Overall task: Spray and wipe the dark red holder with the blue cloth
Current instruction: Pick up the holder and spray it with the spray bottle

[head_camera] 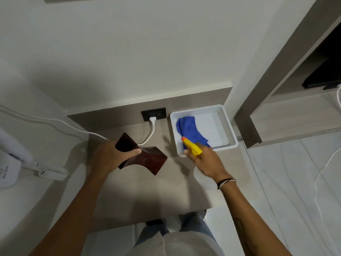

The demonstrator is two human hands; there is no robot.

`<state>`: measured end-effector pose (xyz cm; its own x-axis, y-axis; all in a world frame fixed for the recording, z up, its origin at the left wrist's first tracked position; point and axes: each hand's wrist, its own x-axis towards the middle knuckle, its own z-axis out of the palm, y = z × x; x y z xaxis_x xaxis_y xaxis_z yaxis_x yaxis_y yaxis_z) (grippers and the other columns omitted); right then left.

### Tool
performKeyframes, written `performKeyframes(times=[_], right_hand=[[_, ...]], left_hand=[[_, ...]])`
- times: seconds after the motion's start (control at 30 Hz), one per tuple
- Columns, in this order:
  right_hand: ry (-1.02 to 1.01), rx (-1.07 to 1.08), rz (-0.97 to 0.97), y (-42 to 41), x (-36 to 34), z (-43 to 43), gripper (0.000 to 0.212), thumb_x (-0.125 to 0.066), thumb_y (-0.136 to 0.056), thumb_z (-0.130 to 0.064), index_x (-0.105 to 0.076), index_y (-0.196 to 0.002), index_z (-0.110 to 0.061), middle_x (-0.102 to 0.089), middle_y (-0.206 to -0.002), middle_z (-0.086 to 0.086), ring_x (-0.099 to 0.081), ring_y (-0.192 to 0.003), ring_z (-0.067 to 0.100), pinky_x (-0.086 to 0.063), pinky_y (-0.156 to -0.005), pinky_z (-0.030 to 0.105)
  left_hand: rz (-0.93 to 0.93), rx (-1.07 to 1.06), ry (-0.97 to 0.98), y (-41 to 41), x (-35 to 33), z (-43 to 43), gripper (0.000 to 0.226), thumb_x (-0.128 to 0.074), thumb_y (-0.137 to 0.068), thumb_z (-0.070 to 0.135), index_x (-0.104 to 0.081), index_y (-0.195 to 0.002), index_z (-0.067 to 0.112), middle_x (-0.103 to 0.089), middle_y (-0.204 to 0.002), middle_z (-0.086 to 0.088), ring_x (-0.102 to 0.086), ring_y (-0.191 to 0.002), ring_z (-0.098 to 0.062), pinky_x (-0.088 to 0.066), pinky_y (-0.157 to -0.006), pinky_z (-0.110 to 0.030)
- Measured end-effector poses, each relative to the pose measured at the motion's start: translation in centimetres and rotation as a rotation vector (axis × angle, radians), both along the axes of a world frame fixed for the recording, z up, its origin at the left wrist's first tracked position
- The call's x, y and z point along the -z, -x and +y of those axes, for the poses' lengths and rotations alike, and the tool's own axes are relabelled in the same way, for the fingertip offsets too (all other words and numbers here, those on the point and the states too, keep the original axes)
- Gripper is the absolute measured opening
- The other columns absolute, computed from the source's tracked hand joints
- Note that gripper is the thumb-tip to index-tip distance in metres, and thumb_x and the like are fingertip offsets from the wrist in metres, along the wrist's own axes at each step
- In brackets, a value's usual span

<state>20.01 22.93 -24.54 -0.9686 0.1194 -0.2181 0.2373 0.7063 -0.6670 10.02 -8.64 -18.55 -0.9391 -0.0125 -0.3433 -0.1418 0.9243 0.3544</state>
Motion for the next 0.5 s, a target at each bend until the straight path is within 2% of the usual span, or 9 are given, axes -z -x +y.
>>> performKeyframes(times=[0.07,0.13,0.2,0.27,0.33,0.37,0.43,0.5], right_hand=[[0.041,0.085,0.068,1.4,-1.9,2.8,0.056,-0.055,-0.102,-0.061,-0.065,-0.143,-0.024,-0.074,-0.103,0.003,-0.07,-0.092,0.024,-0.059,-0.085,0.045],[0.093,0.169,0.094,3.1,-3.2,5.1,0.059,-0.056,-0.098,-0.066,-0.069,-0.136,-0.023,-0.079,-0.106,0.007,-0.074,-0.095,0.028,-0.061,-0.089,0.048],[0.061,0.214,0.111,5.1,-3.2,7.1,0.053,-0.06,-0.098,-0.062,-0.071,-0.127,-0.019,-0.08,-0.108,0.011,-0.074,-0.094,0.031,-0.063,-0.089,0.05],[0.0,0.243,0.117,7.1,-2.4,8.8,0.047,-0.065,-0.099,-0.055,-0.073,-0.114,-0.011,-0.079,-0.116,0.015,-0.074,-0.093,0.034,-0.062,-0.086,0.046],[-0.016,0.286,0.109,8.6,-1.4,10.0,0.042,-0.069,-0.099,-0.048,-0.072,-0.103,-0.007,-0.079,-0.119,0.017,-0.074,-0.093,0.035,-0.061,-0.085,0.043],[-0.018,0.301,0.099,9.2,-0.8,10.4,0.04,-0.071,-0.099,-0.045,-0.072,-0.101,-0.006,-0.079,-0.114,0.017,-0.074,-0.091,0.036,-0.063,-0.086,0.045],[-0.023,0.316,0.08,10.4,0.1,11.2,0.038,-0.073,-0.099,-0.04,-0.071,-0.099,-0.002,-0.078,-0.1,0.019,-0.073,-0.087,0.038,-0.063,-0.086,0.053],[-0.025,0.31,0.058,11.1,0.8,11.4,0.037,-0.073,-0.101,-0.034,-0.071,-0.103,0.002,-0.077,-0.103,0.023,-0.073,-0.091,0.041,-0.062,-0.088,0.055]], left_hand=[[0.051,0.081,0.069,-0.2,-0.3,1.0,0.092,-0.067,-0.049,0.1,-0.072,-0.108,0.03,-0.073,-0.096,0.003,-0.071,-0.091,-0.024,-0.063,-0.083,-0.046],[0.087,0.173,0.154,-0.3,-0.6,1.8,0.098,-0.07,-0.05,0.097,-0.068,-0.122,0.03,-0.07,-0.112,0.0,-0.067,-0.107,-0.029,-0.061,-0.089,-0.047],[0.072,0.226,0.233,-0.5,-0.7,2.4,0.112,-0.072,-0.051,0.095,-0.059,-0.14,0.029,-0.065,-0.129,-0.003,-0.06,-0.122,-0.033,-0.057,-0.096,-0.049],[0.081,0.257,0.275,-0.7,-0.6,2.9,0.121,-0.075,-0.051,0.093,-0.052,-0.15,0.028,-0.06,-0.14,-0.005,-0.055,-0.129,-0.034,-0.053,-0.102,-0.048],[0.103,0.29,0.291,-0.8,-0.3,3.1,0.124,-0.079,-0.051,0.089,-0.048,-0.154,0.029,-0.058,-0.144,-0.005,-0.052,-0.132,-0.035,-0.049,-0.107,-0.049],[0.1,0.304,0.299,-0.9,-0.2,3.2,0.125,-0.08,-0.051,0.087,-0.046,-0.155,0.03,-0.056,-0.146,-0.005,-0.05,-0.134,-0.036,-0.049,-0.109,-0.05],[0.084,0.318,0.313,-1.0,-0.1,3.6,0.125,-0.082,-0.051,0.085,-0.042,-0.157,0.031,-0.053,-0.149,-0.003,-0.047,-0.137,-0.037,-0.051,-0.108,-0.053],[0.07,0.335,0.326,-1.1,-0.2,3.9,0.125,-0.083,-0.052,0.083,-0.04,-0.157,0.031,-0.052,-0.15,-0.004,-0.045,-0.138,-0.038,-0.052,-0.108,-0.055]])
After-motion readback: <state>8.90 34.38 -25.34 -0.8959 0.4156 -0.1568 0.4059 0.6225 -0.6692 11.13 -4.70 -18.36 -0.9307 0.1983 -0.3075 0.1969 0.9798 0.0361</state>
